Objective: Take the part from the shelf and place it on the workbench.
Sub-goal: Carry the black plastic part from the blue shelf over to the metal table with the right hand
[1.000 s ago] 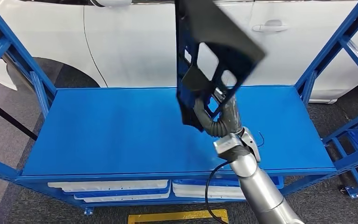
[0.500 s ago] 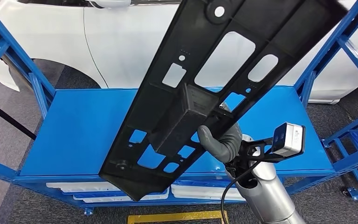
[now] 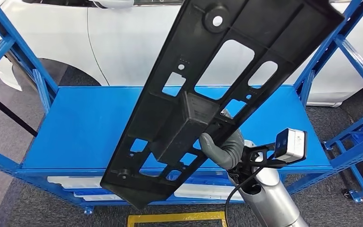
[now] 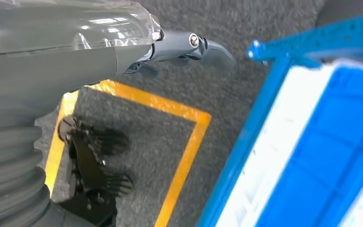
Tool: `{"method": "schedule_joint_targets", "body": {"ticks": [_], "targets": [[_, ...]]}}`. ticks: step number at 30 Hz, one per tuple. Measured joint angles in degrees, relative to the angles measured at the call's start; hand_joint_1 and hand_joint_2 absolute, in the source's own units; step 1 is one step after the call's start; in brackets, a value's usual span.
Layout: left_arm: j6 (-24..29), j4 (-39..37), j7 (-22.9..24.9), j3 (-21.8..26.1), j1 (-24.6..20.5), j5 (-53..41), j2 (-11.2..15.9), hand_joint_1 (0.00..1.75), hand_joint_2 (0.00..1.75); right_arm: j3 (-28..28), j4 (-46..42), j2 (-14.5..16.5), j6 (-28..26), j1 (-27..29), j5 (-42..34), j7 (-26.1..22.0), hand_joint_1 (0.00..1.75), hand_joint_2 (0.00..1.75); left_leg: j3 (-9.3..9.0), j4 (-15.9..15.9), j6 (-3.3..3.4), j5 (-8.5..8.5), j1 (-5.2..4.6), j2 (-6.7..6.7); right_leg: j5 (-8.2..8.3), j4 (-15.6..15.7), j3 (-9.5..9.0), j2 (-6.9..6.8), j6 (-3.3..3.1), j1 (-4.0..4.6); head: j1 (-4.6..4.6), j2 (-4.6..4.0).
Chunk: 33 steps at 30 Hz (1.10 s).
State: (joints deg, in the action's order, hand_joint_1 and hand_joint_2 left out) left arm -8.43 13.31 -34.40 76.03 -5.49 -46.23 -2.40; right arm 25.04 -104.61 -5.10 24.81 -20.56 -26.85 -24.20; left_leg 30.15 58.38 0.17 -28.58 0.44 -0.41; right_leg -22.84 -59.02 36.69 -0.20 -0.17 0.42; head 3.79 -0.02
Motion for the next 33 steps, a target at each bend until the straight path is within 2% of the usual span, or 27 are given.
{"method": "schedule_joint_targets", "body": {"ticks": [1,2,3,4,6,7,8,9,11,12,13,16,17,18,19,21,22,23,24,26,27,28,29,31,32,33], "targets": [[0.01,0.00,0.01,0.01,0.01,0.00,0.01,0.00,1.75,0.01,-0.02,-0.06,0.00,0.01,-0.01,-0.01,1.75,1.75,0.06,-0.27,0.30,0.48,0.10,0.09,-0.12,-0.10,0.15,0.07,0.35,-0.06,0.00,0.00],[0.02,0.00,0.01,0.01,-0.02,0.00,0.01,0.00,1.75,0.01,-0.05,-0.13,0.00,0.01,-0.01,0.00,1.75,1.75,0.22,-0.56,0.66,1.03,0.26,0.21,-0.99,-0.80,0.52,0.15,0.71,-0.10,0.00,0.00],[0.04,0.00,0.05,0.01,-0.06,-0.01,-0.01,0.00,1.75,0.02,-0.08,-0.22,0.01,0.02,-0.05,0.00,1.75,1.75,0.52,-0.83,0.94,1.63,0.45,0.32,-2.73,-2.62,1.27,0.21,1.06,-0.19,0.00,0.00],[0.10,0.00,0.19,0.01,-0.11,-0.03,-0.02,0.00,1.75,0.03,-0.11,-0.31,0.04,0.07,-0.19,0.00,1.75,1.75,0.93,-0.88,1.13,2.12,0.51,0.44,-5.17,-5.57,2.38,0.25,1.38,-0.41,0.00,0.00],[0.61,0.00,0.85,0.01,-0.07,-0.07,-0.02,0.00,1.75,0.08,-0.13,-0.54,0.40,0.26,-1.03,-0.02,1.75,1.75,2.14,-0.73,1.19,2.87,0.52,0.48,-9.58,-12.83,4.65,0.23,1.95,-0.80,-0.01,0.00],[1.05,0.00,1.28,0.01,-0.01,-0.06,-0.02,0.00,1.75,0.13,-0.13,-0.68,0.68,0.38,-1.66,-0.07,1.75,1.75,2.74,-0.59,1.11,3.19,0.52,0.49,-10.36,-14.88,4.89,0.22,2.15,-1.01,-0.01,0.00],[1.55,0.00,1.67,0.01,0.05,-0.02,-0.02,0.00,1.75,0.20,-0.13,-0.82,0.96,0.47,-2.28,-0.14,1.75,1.75,3.28,-0.43,1.00,3.44,0.54,0.49,-10.11,-14.95,4.14,0.21,2.29,-1.19,-0.01,0.00],[1.98,0.00,2.01,0.02,0.11,0.03,-0.02,0.00,1.75,0.31,-0.13,-0.94,1.17,0.50,-2.82,-0.24,1.75,1.75,3.75,-0.22,0.85,3.65,0.58,0.48,-8.96,-12.66,2.19,0.20,2.36,-1.36,-0.01,0.00],[2.60,0.00,2.58,0.03,0.17,0.16,-0.01,0.00,1.75,0.64,-0.10,-1.15,1.32,0.33,-3.68,-0.61,1.75,1.75,4.45,0.19,0.45,3.98,0.60,0.42,-6.67,-4.80,-3.17,0.23,2.21,-1.53,-0.01,0.00],[2.85,0.00,2.85,0.04,0.17,0.28,0.03,0.00,1.75,0.86,-0.04,-1.36,1.37,0.11,-4.32,-1.01,1.75,1.75,4.66,0.30,0.13,4.19,0.58,0.36,-5.90,-1.87,-4.96,0.32,1.93,-1.41,-0.01,0.00],[3.05,0.00,3.08,0.08,0.15,0.43,0.07,0.00,1.75,1.08,0.08,-1.67,1.43,-0.24,-5.08,-1.51,1.75,1.75,4.82,0.36,-0.23,4.43,0.56,0.31,-5.67,-0.19,-5.82,0.40,1.59,-1.26,0.00,0.00],[3.68,0.00,3.66,0.32,0.21,0.73,0.20,0.00,1.75,1.67,0.75,-3.24,1.64,-1.61,-8.08,-3.25,1.75,1.75,5.23,0.29,-1.39,5.12,0.59,0.21,-4.92,0.50,-5.26,0.41,0.31,-0.98,0.01,0.00],[3.92,0.00,3.85,0.37,0.27,0.73,0.28,0.00,1.75,1.93,0.99,-3.89,1.33,-2.16,-9.38,-3.80,1.75,1.75,5.65,0.84,-1.65,4.41,0.64,0.20,-4.46,0.67,-4.91,0.31,-0.21,-1.03,0.01,0.00],[4.15,0.00,4.04,0.39,0.31,0.73,0.46,0.00,1.75,2.20,1.14,-4.58,0.71,-2.83,-10.87,-4.31,1.75,1.75,6.39,2.47,-1.82,2.70,0.70,0.20,-3.90,0.89,-4.46,0.20,-0.72,-1.09,0.01,0.00],[4.32,0.00,4.28,0.40,0.32,0.73,0.70,0.00,1.75,2.46,1.25,-5.46,-0.07,-3.56,-12.44,-4.76,1.75,1.75,7.43,5.26,-1.89,0.17,0.79,0.21,-3.36,0.99,-3.90,0.09,-1.10,-1.08,0.01,0.00],[4.50,0.01,4.89,0.43,0.37,0.74,1.26,0.00,1.75,2.85,1.27,-7.23,-1.32,-4.63,-14.54,-5.38,1.75,1.75,9.69,12.80,-2.02,-4.86,0.77,0.22,-2.37,0.94,-2.57,0.03,-1.47,-0.81,0.01,0.00],[4.54,0.02,5.26,0.44,0.42,0.73,1.52,0.00,1.75,2.97,1.26,-7.96,-1.70,-4.81,-14.89,-5.59,1.75,1.75,10.12,15.62,-2.04,-5.93,0.75,0.22,-1.88,0.89,-1.89,0.00,-1.53,-0.64,0.01,0.00],[4.56,0.03,5.58,0.46,0.47,0.72,1.71,0.00,1.75,3.10,1.23,-8.44,-1.94,-4.85,-14.84,-5.78,1.75,1.75,9.71,16.75,-1.99,-5.78,0.73,0.22,-1.39,0.81,-1.21,-0.01,-1.55,-0.49,0.01,0.00],[4.57,0.04,5.87,0.48,0.51,0.71,1.85,0.00,1.75,3.29,1.13,-8.85,-2.09,-4.85,-14.67,-5.97,1.75,1.75,8.26,15.75,-1.83,-4.60,0.69,0.22,-0.94,0.71,-0.54,-0.02,-1.54,-0.37,0.01,0.00],[4.56,0.06,6.25,0.52,0.48,0.69,2.09,0.00,1.75,3.70,0.76,-9.37,-2.23,-4.89,-14.35,-6.27,1.75,1.75,2.86,8.53,-1.11,-1.96,0.46,0.22,-0.12,0.46,0.54,-0.01,-1.38,-0.14,0.02,0.00],[4.56,0.08,6.45,0.56,0.42,0.68,2.22,0.00,1.75,3.87,0.52,-9.57,-2.32,-4.93,-14.27,-6.37,1.75,1.75,0.11,4.31,-0.79,-1.51,0.31,0.24,0.27,0.35,0.91,-0.03,-1.20,-0.03,0.01,0.00],[4.63,0.09,6.70,0.63,0.38,0.69,2.32,0.00,1.75,4.04,0.30,-9.69,-2.52,-4.99,-14.08,-6.44,1.75,1.75,-1.71,1.23,-0.53,-1.52,0.13,0.24,0.68,0.33,1.11,-0.07,-0.94,0.00,0.01,0.00],[4.75,0.10,6.97,0.75,0.35,0.72,2.39,0.00,1.75,4.24,0.11,-9.75,-2.82,-5.02,-13.77,-6.53,1.75,1.75,-2.56,-0.48,-0.35,-1.79,-0.05,0.25,1.12,0.37,1.22,-0.12,-0.63,-0.04,0.01,0.00],[5.00,0.12,7.40,1.11,0.44,0.86,2.35,0.00,1.75,4.76,-0.10,-9.80,-3.48,-5.06,-12.59,-6.78,1.75,1.75,-2.36,-1.31,0.05,-1.01,-0.09,0.33,1.96,0.64,1.36,-0.13,0.06,-0.22,0.01,0.00],[5.07,0.13,7.57,1.26,0.48,0.94,2.32,0.00,1.75,5.01,-0.15,-9.83,-3.79,-5.05,-11.96,-6.97,1.75,1.75,-2.07,-1.64,0.41,-0.32,0.04,0.46,1.52,0.38,1.66,-0.04,0.40,-0.26,0.01,0.00],[5.09,0.13,7.70,1.37,0.52,1.00,2.27,0.00,1.75,5.23,-0.20,-9.85,-3.99,-5.05,-11.42,-7.13,1.75,1.75,-1.62,-1.98,0.75,0.50,0.21,0.62,0.06,-0.69,2.21,0.06,0.72,-0.31,0.01,0.00]]}}
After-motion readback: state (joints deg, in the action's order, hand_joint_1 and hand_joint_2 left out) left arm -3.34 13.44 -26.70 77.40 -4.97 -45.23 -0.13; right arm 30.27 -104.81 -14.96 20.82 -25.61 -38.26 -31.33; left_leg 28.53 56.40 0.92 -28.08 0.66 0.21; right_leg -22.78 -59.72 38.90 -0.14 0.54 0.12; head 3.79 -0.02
